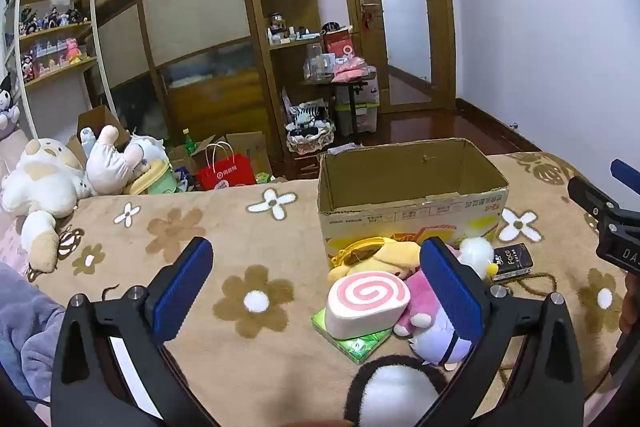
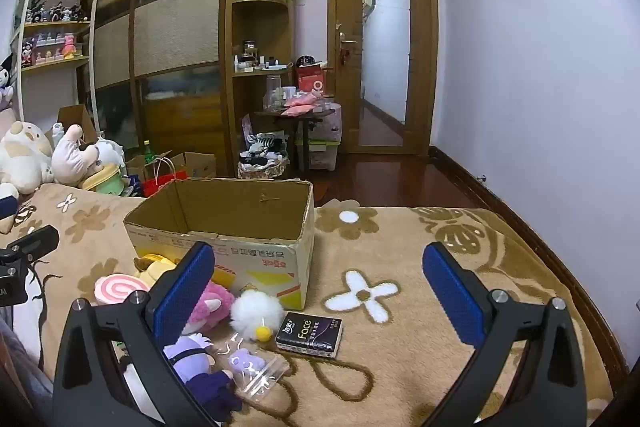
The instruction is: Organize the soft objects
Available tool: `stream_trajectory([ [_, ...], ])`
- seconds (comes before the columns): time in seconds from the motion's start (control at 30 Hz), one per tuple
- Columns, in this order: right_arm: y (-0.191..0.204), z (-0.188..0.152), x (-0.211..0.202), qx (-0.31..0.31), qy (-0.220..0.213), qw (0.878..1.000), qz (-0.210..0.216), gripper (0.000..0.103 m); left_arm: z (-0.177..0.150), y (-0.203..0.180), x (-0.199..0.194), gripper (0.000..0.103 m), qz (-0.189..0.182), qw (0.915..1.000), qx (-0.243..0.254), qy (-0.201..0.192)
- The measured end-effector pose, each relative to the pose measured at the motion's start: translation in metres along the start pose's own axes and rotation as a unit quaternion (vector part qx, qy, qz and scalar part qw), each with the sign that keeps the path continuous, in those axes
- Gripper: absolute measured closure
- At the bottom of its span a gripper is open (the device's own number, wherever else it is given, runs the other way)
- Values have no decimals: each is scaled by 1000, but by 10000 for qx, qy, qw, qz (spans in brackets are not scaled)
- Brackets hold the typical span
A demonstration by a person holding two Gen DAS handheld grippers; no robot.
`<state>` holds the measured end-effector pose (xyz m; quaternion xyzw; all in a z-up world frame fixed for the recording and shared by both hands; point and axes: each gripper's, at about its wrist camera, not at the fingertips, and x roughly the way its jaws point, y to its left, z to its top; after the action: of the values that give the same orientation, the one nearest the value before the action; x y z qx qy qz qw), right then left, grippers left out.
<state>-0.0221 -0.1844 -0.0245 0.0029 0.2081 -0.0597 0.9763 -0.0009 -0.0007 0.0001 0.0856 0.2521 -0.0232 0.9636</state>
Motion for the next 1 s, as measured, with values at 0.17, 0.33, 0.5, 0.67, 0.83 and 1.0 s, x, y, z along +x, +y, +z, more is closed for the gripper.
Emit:
stream_trajectory([
  [0.17,-1,0,0,30,3,10000,6,0,1,2,2,1,-66,9998,-124,128],
  [0.33,1,0,0,5,3,10000,40,0,1,3,3,1,-24,9998,-112,144],
  [0.5,3,0,-1,46,6,10000,1,0,0,2,3,1,-29,9999,-103,132],
  [0.67,-1,0,0,61,23,10000,10,0,0,3,3,1,-15,9999,-107,125],
  [0.83,1,-1,0,44,34,10000,9,0,0,4,2,1,3,9999,-106,111],
  [1.0,4,-2,2,43,36,10000,10,0,0,4,2,1,-9,9999,-112,115],
])
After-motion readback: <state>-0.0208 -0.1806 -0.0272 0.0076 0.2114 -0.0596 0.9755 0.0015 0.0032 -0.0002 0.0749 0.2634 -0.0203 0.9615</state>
